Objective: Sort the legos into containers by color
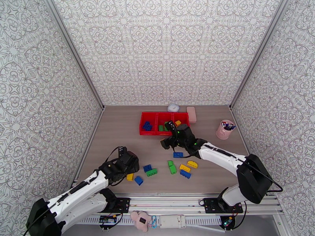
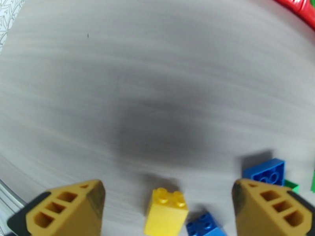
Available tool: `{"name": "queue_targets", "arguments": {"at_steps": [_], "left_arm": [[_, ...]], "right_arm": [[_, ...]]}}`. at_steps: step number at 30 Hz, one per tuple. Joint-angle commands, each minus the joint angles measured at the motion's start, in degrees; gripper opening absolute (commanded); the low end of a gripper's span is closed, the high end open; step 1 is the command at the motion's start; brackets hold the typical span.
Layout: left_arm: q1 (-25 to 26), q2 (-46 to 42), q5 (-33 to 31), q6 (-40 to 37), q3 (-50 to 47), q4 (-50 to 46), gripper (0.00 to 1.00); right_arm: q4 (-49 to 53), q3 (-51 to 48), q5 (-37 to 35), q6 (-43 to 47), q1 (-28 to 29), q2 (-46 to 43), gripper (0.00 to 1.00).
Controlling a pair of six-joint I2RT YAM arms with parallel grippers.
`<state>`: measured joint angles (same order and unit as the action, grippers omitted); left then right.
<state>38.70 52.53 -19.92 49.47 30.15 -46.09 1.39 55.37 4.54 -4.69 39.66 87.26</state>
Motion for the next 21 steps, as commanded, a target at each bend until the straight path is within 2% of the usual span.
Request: {"name": "queue_targets", "arguments": {"at_steps": [1,7,12,21], "left_arm": [[-1.03,0.53,3.22,0.32,-1.58,-2.31,0.82],[-1.04,1.58,5.78,0.72,-2.89,-2.10,0.70],[-1.27,3.28,8.57,0.13,-2.82,-1.11,0.66],[-1.22,5.12,8.94,-0.02,-2.55,-0.50,0.50]], "right_arm": [[-0.91,-0.99,-0.67,-0.97,0.15,-1.63,0.93],[-0.97,-1.23,-0.62,-0.77,0.16,-1.36,0.94],[-0.91,-1.91,-0.45,-1.55,0.16,-2.33,0.94],[-0.56,-3.68,-0.95,-1.73,0.16,-4.86,0.94]]}}
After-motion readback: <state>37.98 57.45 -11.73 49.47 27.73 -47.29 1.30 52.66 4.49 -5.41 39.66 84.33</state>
